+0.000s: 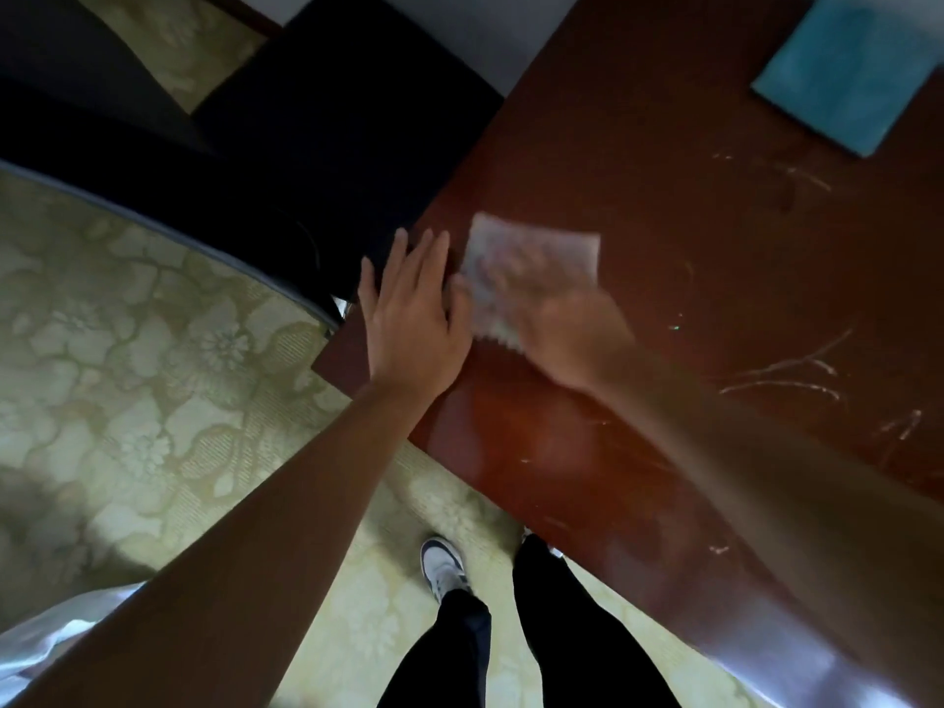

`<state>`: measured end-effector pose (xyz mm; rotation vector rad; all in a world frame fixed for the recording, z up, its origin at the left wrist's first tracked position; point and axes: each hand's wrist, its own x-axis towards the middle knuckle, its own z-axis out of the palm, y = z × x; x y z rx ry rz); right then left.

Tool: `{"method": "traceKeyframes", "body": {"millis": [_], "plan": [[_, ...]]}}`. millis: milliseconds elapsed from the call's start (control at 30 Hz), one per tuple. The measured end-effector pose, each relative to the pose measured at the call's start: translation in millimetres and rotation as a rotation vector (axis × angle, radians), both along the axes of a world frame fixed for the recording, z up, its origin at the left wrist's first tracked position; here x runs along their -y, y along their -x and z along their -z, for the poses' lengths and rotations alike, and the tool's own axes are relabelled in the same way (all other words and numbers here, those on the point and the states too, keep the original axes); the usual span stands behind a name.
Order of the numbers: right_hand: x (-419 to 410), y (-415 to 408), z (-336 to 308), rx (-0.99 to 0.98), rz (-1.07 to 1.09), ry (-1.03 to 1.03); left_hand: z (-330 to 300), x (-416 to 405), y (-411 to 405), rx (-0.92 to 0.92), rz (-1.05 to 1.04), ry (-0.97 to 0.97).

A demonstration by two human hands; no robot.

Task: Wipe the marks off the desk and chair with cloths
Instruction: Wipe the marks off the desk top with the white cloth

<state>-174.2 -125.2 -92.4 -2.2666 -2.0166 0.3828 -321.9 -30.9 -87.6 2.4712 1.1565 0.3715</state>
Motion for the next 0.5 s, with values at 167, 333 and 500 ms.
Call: {"method": "traceKeyframes", "body": {"millis": [167,333,500], "plan": [[-7.5,-46.3,-3.0,0.012,0.188,-0.077,3.8,17.7,-27.5,0.010,0.127,-0.054],[52.0,-36.1,-3.2,-0.049,-0.037,-0.085,5.9,24.4,-62.0,0.027,0.229,0.028],[44.1,-159.8,-8.9,0.027,0.343,-0.009,12.3,26.9,-100.9,-0.106,0.311,-0.086]]}}
